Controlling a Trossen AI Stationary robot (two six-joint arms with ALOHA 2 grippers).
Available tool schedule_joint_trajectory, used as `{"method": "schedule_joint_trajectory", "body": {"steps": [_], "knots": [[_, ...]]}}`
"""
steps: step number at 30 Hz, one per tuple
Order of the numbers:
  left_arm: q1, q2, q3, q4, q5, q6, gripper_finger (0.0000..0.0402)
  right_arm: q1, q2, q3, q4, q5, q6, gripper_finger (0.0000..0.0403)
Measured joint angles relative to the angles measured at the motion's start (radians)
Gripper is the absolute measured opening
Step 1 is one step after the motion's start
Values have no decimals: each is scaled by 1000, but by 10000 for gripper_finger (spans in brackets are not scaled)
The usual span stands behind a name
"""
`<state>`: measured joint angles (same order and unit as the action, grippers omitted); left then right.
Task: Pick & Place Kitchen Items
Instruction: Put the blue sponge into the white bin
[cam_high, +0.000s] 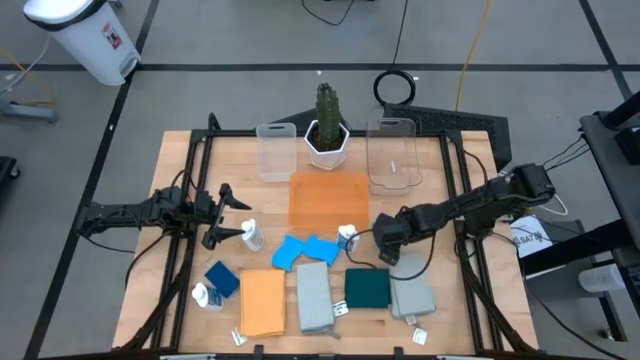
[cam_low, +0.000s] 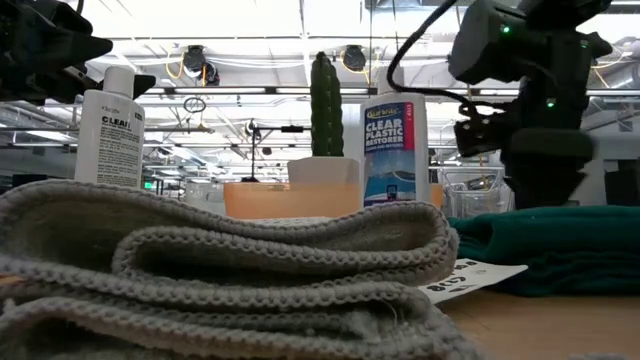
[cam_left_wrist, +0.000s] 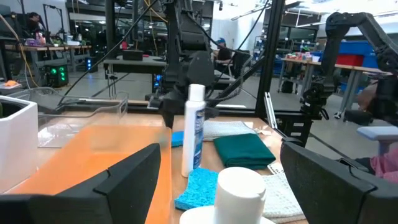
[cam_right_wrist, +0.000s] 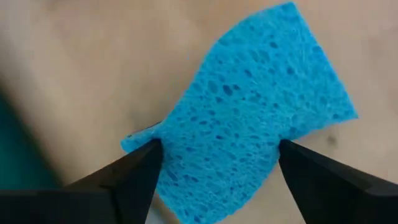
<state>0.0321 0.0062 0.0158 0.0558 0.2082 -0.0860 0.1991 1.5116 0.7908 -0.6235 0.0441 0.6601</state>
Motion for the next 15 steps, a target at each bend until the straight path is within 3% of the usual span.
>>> {"method": "schedule_joint_trajectory", "body": {"steps": [6,15], "knots": [[0,0,0,-1,0,0,337,4,-53,-4,-192,-33,-101,280],[0,0,0,0,0,0,337,6,-191,-5,-249,48,86,256]]}}
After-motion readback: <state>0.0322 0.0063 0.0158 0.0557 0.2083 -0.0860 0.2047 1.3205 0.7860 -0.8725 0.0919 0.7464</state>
